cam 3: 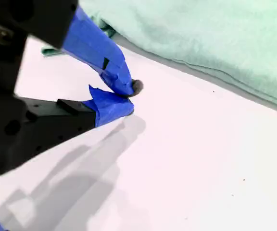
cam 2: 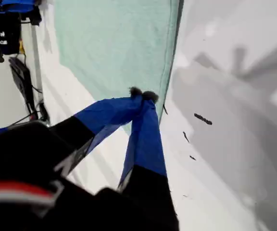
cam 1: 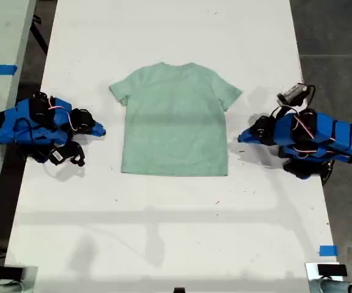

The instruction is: Fold tshirt

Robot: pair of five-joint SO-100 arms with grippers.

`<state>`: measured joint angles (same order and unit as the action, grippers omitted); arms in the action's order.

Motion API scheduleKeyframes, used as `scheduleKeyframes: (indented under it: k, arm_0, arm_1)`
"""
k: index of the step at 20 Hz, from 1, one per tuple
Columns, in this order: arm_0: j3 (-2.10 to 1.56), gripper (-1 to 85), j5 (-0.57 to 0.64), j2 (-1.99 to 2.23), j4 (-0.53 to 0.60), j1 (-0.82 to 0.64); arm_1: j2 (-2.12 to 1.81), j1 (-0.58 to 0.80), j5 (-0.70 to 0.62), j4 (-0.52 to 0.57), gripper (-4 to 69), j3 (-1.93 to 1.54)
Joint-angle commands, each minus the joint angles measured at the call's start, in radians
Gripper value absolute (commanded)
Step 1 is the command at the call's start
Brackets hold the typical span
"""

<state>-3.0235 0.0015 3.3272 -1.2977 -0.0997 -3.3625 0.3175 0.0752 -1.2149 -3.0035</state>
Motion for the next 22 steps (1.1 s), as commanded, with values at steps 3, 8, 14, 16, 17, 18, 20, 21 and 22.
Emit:
scheduleKeyframes:
  k: [3, 8, 14, 16, 17, 18, 20, 21, 22]
  arm_0:
    - [0.155, 0.1, 0.005, -0.172, 0.103, -0.037]
    - [0.594, 0.1, 0.166, -0.678, 0.061, -0.155]
    - [1.042, 0.0, 0.417, -1.069, -0.135, -0.374]
    - [1.149, 0.0, 0.485, -1.183, -0.181, -0.448]
    - [1.210, 0.0, 0.518, -1.243, -0.199, -0.479]
    - [1.272, 0.0, 0.549, -1.307, -0.219, -0.512]
    - [1.424, 0.0, 0.614, -1.466, -0.278, -0.577]
    - [1.493, 0.0, 0.643, -1.545, -0.299, -0.606]
    - [1.551, 0.0, 0.660, -1.608, -0.314, -0.627]
  arm_1:
    - [0.169, 0.040, -0.107, 0.017, -1.6, 0.249]
    - [0.696, 0.175, -0.356, -0.025, -1.6, 0.706]
    - [0.971, 0.402, -0.618, -0.187, -1.6, 1.026]
    - [1.052, 0.476, -0.698, -0.233, -1.6, 1.124]
    - [1.097, 0.511, -0.735, -0.255, -1.7, 1.177]
    - [1.143, 0.538, -0.769, -0.273, -1.7, 1.226]
    - [1.239, 0.597, -0.834, -0.293, -1.7, 1.316]
    - [1.287, 0.623, -0.857, -0.295, -1.7, 1.353]
    - [1.333, 0.637, -0.877, -0.295, -1.7, 1.393]
